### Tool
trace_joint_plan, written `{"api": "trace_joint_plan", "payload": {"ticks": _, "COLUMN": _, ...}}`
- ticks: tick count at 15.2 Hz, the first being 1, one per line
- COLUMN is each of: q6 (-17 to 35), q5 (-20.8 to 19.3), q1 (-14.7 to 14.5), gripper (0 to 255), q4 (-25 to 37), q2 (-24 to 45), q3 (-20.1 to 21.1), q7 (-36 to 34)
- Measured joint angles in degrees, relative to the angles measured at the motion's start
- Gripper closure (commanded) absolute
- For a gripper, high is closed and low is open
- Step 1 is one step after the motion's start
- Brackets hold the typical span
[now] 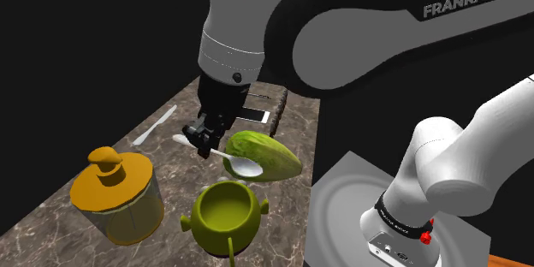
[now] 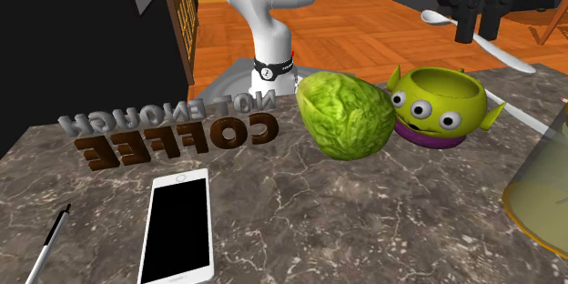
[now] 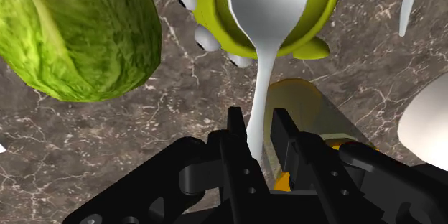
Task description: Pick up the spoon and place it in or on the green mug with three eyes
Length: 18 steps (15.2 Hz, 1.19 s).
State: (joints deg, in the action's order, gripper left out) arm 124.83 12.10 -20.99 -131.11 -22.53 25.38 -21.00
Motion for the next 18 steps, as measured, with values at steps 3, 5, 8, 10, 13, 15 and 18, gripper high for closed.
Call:
{"api": "trace_joint_plan", "payload": {"ticks": 3, "q6": -0.93, "q5": 1.36, "q1": -1.96, "gripper": 255, "q4": -1.81, "q2": -3.28, "q3": 2.13, "q7": -3.21}}
{"api": "trace_joint_plan", "payload": {"ticks": 5, "q6": -0.59, "q5": 1.79, "q1": -2.73, "gripper": 255, "q4": -2.48, "q2": -3.92, "q3": 3.66, "q7": -5.15}}
{"api": "trace_joint_plan", "payload": {"ticks": 8, "q6": 1.09, "q5": 2.07, "q1": -3.10, "gripper": 255, "q4": -3.89, "q2": -3.76, "q3": 4.74, "q7": -6.14}}
{"api": "trace_joint_plan", "payload": {"ticks": 10, "q6": 2.66, "q5": 2.17, "q1": -3.13, "gripper": 255, "q4": -5.05, "q2": -3.33, "q3": 5.14, "q7": -6.25}}
{"api": "trace_joint_plan", "payload": {"ticks": 13, "q6": 5.15, "q5": 2.30, "q1": -3.12, "gripper": 255, "q4": -6.87, "q2": -2.63, "q3": 5.58, "q7": -6.17}}
{"api": "trace_joint_plan", "payload": {"ticks": 15, "q6": 6.70, "q5": 2.28, "q1": -3.09, "gripper": 255, "q4": -7.77, "q2": -1.99, "q3": 6.08, "q7": -6.41}}
{"api": "trace_joint_plan", "payload": {"ticks": 18, "q6": 9.22, "q5": 2.41, "q1": -3.12, "gripper": 255, "q4": -9.57, "q2": -1.24, "q3": 6.65, "q7": -6.50}}
